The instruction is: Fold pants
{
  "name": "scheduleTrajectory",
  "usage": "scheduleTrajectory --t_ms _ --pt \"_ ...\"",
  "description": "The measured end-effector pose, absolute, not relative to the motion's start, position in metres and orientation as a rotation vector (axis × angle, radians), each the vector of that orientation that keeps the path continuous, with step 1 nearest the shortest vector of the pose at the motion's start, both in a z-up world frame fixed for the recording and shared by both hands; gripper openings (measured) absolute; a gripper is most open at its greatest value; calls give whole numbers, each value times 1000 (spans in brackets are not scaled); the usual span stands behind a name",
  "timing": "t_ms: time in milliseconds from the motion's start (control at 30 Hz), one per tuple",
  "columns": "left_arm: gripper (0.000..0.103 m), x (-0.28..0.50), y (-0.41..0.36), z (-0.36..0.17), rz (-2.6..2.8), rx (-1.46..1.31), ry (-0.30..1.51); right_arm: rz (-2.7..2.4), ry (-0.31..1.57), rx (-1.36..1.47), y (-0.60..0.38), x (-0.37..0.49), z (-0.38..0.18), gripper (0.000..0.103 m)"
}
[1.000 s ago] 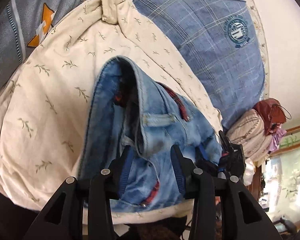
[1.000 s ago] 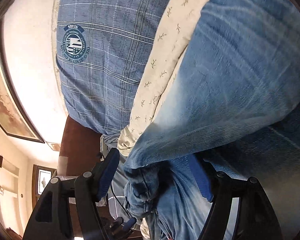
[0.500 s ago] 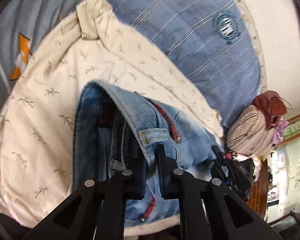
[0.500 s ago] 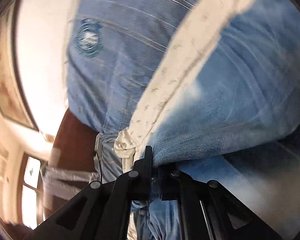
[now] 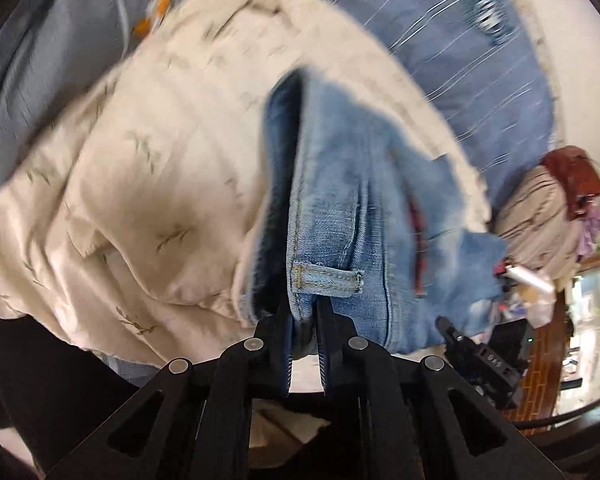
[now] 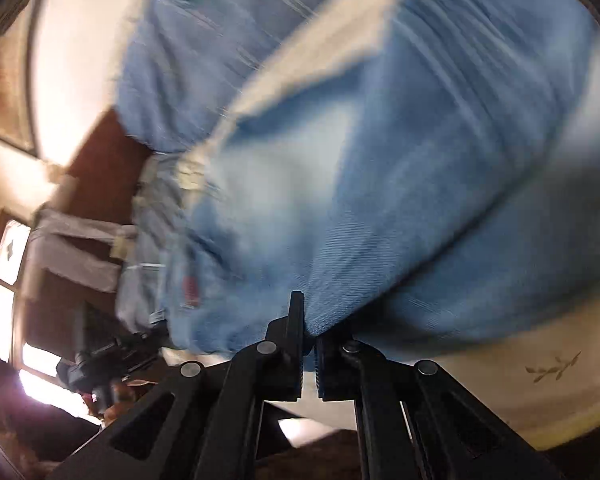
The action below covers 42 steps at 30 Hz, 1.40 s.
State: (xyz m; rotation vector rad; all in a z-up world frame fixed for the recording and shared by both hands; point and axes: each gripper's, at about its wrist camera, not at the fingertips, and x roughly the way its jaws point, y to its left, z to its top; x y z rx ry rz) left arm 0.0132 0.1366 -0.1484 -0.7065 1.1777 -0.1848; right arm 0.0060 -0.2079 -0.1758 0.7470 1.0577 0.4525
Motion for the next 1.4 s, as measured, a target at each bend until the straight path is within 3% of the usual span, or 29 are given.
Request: scheduleTrajectory --t_ms 67,200,300,367,433,600,700,733,767,800,833,1033,1133,1233,1400 --pt "10 12 137 -147 -177 -693 1169 444 1058 762 -211 6 -179 10" --pt "12 2 138 -123 -260 -643 1115 421 1010 717 -227 -2 -156 38" --pt "22 -5 148 -108 -310 -634 1070 342 927 761 -267 -20 -138 41" --pt "35 -5 154 -98 -312 -633 1032 235 830 808 -311 -30 -125 42" --pt "36 1 153 -97 -294 -626 1019 131 758 851 -349 -35 -115 49" --pt "42 22 138 -112 -287 -673 1071 30 649 972 -415 -17 -114 52" --pt "42 34 128 -129 -282 -734 1135 21 632 987 -416 7 -120 52" --pt "37 37 126 -131 -277 -736 1149 17 620 998 -420 19 -125 52" --pt "24 42 124 -130 -252 -714 1152 17 613 1011 -422 28 -130 51" --pt "15 47 123 -126 -241 -698 1143 22 619 1017 -426 37 -133 34" --pt "11 49 122 -121 -244 -700 1132 21 628 1007 -429 42 -132 4" --pt "12 39 105 -91 -272 -594 1094 22 437 842 -443 -7 -71 2" --pt "13 37 95 -112 -257 -543 1173 -96 510 809 -461 -35 -94 3" --pt "13 38 88 -136 -224 -522 1254 -199 663 883 -477 -42 -152 1" --pt "15 30 98 -114 -278 -514 1198 -215 600 961 -476 -57 -160 9"
